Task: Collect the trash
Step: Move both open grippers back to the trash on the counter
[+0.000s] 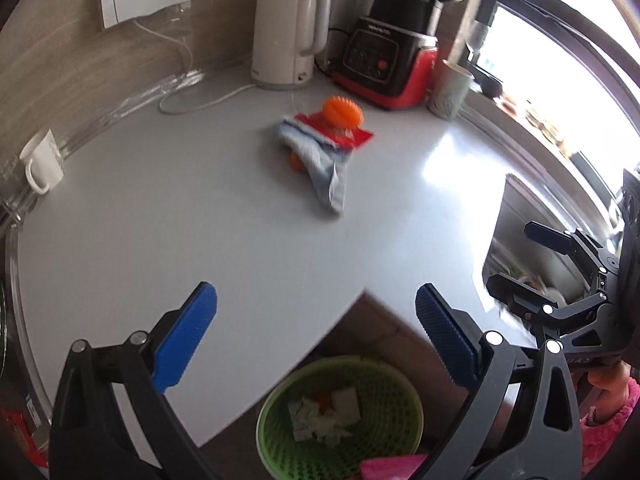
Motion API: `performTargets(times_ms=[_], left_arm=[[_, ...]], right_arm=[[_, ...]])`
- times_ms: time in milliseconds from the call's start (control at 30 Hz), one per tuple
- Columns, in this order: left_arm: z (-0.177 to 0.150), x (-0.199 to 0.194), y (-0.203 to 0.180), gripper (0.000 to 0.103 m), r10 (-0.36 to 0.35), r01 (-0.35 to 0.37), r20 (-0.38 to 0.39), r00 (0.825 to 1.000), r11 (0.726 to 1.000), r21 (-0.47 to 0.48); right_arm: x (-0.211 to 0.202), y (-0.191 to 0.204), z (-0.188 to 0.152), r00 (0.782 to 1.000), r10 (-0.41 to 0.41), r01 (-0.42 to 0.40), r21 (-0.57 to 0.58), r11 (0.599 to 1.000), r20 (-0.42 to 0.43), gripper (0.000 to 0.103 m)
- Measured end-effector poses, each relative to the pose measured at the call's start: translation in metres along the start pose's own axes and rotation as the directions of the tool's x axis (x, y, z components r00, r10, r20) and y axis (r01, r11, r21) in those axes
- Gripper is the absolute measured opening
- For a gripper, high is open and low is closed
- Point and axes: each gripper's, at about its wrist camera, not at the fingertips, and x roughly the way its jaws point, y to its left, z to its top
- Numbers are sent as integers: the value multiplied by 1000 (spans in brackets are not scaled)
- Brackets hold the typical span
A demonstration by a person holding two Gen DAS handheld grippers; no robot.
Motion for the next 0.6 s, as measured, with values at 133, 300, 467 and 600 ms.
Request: performTargets(times_ms=[133, 300, 467, 600], left_arm=[[26, 15, -7, 95, 37, -37, 10, 999, 999, -29], [54, 44, -7, 95, 71, -71, -8, 997, 993, -95], [74, 69, -7, 95, 102, -103, -21, 995, 985, -137], [90, 87, -5, 95, 122, -125, -28, 992, 979, -158]], right_arm=[[19, -23, 28, 1000, 11, -10, -37, 999, 10, 101], [54, -50, 65, 999, 37, -35, -79, 996, 20, 101], [93, -69, 95, 998, 67, -64, -108, 992, 22, 101], [125, -78, 117, 996, 88, -85, -133, 988, 18, 101]])
